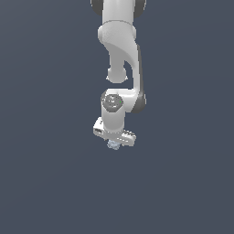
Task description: Pick up the object and move it to a goal position.
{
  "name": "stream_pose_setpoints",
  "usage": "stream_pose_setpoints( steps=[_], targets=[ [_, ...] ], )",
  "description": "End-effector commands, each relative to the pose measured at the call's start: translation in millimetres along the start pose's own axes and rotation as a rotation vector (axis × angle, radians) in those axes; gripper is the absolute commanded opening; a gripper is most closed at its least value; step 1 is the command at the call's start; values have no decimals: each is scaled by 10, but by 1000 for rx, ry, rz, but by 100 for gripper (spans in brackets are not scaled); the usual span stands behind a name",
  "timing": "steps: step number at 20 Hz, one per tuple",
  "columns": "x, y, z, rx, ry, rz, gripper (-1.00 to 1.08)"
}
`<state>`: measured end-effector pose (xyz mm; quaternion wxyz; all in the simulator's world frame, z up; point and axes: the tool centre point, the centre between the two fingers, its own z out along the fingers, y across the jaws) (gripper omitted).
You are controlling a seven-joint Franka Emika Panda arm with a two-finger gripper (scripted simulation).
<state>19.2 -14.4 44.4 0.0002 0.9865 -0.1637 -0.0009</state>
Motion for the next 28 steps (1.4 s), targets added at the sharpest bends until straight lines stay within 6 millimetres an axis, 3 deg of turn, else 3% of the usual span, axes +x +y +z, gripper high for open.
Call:
stream_pose_setpoints(
  steps=[1, 2, 3, 18, 23, 28],
  targets=[
    [12, -5, 34, 1, 2, 0, 100],
    [13, -6, 35, 1, 2, 0, 100],
    [13, -6, 35, 1, 2, 0, -100],
    [-7, -31, -32, 1, 2, 0, -100],
    [-70, -99, -221, 1, 2, 0, -100],
    [-177, -217, -549, 1, 2, 0, -100]
  ],
)
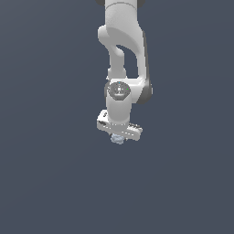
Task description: Pick up the object and move it to a goal position.
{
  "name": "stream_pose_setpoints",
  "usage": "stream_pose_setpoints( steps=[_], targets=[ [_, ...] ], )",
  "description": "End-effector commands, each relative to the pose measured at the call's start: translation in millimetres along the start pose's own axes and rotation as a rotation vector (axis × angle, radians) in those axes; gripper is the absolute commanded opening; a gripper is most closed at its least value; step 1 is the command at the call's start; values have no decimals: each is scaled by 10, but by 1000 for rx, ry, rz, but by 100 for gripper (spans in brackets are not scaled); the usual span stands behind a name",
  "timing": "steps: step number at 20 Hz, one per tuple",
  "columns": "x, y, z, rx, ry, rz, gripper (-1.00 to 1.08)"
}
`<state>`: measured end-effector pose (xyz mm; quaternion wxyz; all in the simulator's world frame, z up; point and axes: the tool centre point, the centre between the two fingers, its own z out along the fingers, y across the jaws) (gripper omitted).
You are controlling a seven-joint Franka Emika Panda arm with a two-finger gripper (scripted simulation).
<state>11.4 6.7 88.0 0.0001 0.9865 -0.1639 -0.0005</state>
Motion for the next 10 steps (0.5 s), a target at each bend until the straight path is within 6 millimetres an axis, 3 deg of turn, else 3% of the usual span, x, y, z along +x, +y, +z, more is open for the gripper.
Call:
stream_pose_setpoints(
  steps=[1, 10],
  targets=[
    [-61, -72, -197, 1, 1, -1, -100],
    [-363, -408, -1151, -1, 2, 0, -100]
  ],
)
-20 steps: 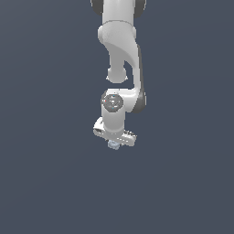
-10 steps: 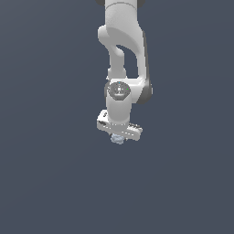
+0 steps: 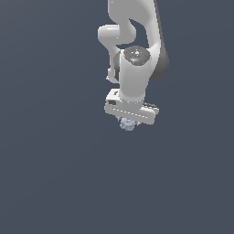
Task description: Pick up the object and move it to a goal position.
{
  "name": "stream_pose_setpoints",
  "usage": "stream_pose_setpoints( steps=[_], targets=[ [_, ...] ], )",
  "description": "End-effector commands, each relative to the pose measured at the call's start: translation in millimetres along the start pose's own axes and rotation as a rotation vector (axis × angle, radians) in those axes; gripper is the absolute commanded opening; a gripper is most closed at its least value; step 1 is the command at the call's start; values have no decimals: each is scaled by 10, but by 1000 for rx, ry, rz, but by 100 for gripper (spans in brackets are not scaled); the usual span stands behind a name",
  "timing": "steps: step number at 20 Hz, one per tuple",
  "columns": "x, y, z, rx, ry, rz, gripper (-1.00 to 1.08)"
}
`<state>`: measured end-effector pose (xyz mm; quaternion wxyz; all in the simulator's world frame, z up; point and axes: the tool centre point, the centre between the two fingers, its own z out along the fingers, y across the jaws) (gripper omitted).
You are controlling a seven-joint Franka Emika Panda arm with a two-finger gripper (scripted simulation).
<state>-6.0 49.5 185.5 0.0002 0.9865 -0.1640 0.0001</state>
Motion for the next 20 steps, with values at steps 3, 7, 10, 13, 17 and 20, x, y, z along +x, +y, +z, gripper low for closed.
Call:
stream_pose_setpoints(
  steps=[3, 7, 10, 13, 17, 20],
  targets=[
    [-165, -182, -521, -1, 1, 0, -100],
    [-304, -344, -980, -2, 1, 0, -100],
    [-405, -466, -1319, -2, 1, 0, -100],
    [-502, -586, -1649, -2, 1, 0, -100],
    [-623, -744, -2074, -2, 1, 0, -100],
    [-704, -858, -2373, -1, 1, 0, -100]
  ],
)
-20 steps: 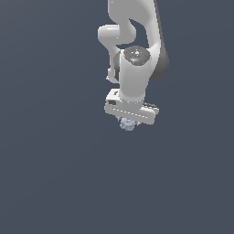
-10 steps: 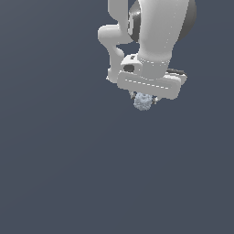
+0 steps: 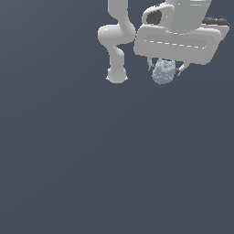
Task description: Pick up the object and move it to a goal position.
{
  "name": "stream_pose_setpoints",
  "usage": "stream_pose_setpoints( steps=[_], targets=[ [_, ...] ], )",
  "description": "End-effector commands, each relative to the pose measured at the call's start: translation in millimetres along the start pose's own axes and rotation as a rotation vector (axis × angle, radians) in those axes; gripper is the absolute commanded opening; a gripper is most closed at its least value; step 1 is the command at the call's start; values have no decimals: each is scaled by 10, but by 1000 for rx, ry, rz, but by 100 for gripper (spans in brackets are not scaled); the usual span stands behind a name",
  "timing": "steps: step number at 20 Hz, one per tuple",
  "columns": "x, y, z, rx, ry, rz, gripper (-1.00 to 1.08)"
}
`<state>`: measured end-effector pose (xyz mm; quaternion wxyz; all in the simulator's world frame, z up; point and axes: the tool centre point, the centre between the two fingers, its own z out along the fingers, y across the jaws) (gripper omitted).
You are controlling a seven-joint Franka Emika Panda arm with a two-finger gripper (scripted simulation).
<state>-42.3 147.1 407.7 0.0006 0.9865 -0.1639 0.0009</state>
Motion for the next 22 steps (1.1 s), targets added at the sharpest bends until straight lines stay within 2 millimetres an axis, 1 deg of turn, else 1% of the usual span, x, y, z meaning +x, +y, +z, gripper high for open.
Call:
stream_pose_setpoints(
  steps=[1, 6, 11, 16, 22],
  targets=[
    [-70, -88, -240, 0, -1, 0, -100],
    [-160, -229, -598, 0, -2, 0, -100],
    [-212, -325, -829, 1, -2, 0, -100],
    [-236, -377, -956, 1, -2, 0, -100],
    [-237, -395, -990, 1, -2, 0, -100]
  ],
)
